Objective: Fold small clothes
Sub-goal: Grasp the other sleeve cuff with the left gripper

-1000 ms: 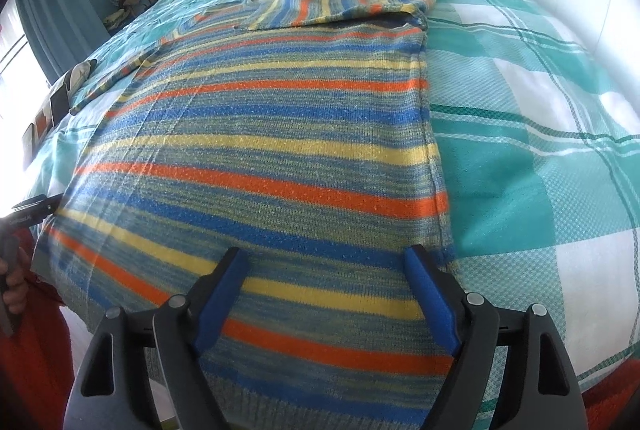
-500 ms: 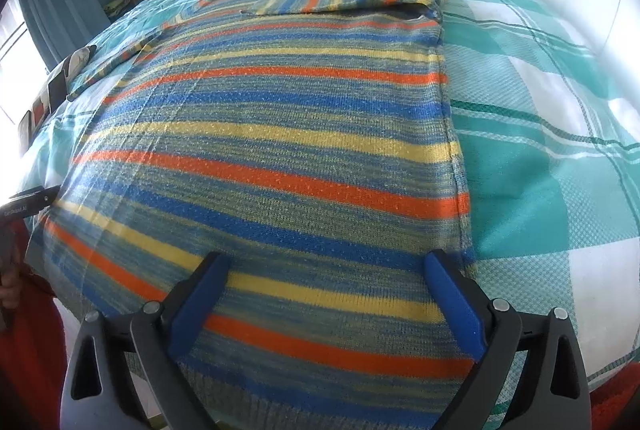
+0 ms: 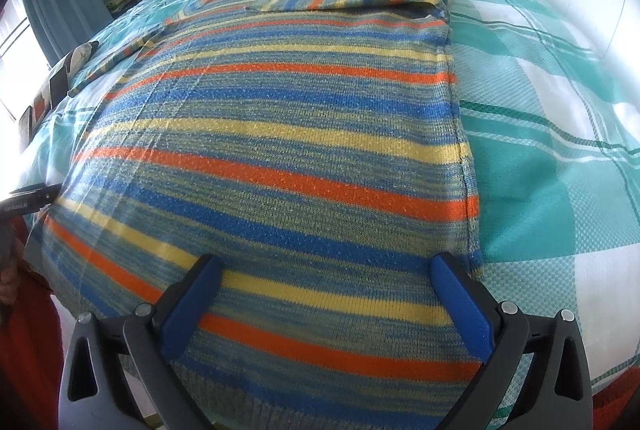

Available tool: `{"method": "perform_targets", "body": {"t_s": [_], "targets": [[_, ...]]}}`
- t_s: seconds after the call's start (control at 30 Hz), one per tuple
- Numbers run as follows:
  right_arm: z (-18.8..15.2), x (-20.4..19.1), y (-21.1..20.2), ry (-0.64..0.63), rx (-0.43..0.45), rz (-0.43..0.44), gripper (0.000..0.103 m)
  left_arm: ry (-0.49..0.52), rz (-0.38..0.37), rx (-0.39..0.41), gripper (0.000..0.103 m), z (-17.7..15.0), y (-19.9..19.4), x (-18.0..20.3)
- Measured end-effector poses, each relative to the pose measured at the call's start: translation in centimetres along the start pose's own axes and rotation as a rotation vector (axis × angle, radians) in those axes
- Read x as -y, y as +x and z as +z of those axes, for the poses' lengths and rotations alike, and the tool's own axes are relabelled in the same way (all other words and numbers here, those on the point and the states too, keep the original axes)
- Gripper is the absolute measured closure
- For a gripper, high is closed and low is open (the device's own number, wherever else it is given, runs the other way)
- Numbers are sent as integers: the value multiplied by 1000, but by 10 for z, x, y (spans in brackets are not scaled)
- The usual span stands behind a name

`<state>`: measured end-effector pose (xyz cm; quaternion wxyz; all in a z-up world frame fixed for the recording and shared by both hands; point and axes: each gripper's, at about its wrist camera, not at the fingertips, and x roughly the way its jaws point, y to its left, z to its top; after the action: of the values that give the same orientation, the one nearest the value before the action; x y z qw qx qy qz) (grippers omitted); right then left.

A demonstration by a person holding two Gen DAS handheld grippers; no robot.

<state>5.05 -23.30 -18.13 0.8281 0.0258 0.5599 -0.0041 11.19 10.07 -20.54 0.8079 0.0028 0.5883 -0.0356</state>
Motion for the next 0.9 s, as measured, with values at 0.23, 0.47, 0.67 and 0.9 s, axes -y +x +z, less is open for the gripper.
{"method": "perform_targets", "body": {"t_s": [0.23, 0.47, 0.67, 0.9], "targets": [[3, 4, -24, 36, 75, 51, 0, -225, -198, 158, 1, 88, -62, -68], [6, -1, -20, 39, 59, 85, 0, -386, -103, 56, 3, 211, 5, -153], [3, -2, -15, 25, 41, 73, 0, -473, -63, -84, 43, 216, 76, -169], [4, 2, -15, 33, 47, 95, 0, -223, -59, 76, 100, 277, 8, -101]]}}
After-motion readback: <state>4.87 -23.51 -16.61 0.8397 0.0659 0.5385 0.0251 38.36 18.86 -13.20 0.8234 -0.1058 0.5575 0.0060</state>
